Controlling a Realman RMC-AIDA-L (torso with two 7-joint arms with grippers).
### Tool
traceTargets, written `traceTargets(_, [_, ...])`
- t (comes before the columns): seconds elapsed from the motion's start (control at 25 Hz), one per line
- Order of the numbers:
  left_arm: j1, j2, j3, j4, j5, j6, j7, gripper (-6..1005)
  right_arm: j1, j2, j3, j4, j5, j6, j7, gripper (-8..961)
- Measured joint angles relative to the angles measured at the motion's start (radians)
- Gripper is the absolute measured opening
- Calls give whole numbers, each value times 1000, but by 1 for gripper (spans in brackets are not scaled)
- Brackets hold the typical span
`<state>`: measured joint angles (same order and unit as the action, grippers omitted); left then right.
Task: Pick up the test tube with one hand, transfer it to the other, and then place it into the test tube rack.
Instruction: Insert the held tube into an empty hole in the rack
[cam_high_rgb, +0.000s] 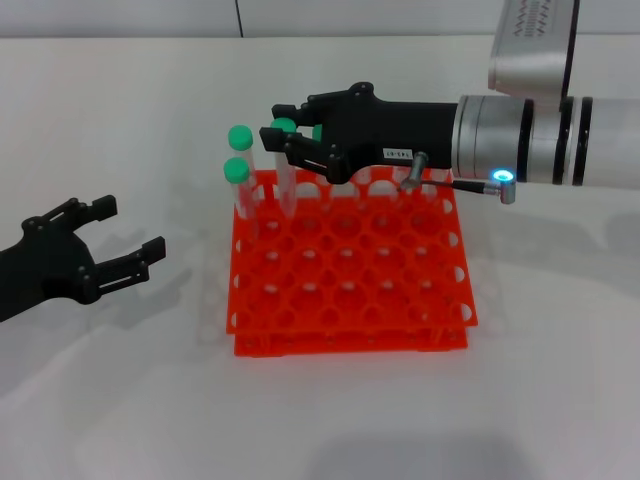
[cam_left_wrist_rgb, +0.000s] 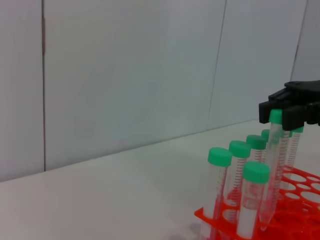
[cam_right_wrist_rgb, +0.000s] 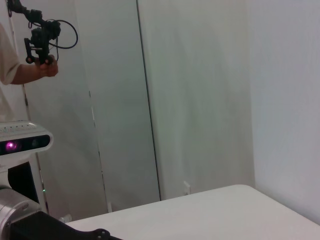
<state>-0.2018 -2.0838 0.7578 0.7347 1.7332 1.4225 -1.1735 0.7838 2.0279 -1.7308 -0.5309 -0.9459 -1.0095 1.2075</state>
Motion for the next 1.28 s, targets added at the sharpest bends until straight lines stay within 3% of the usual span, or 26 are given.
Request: traceTargets(1.28, [-13, 1, -2, -26, 0, -13, 3, 893, 32, 0, -120, -6, 31, 88, 7, 264])
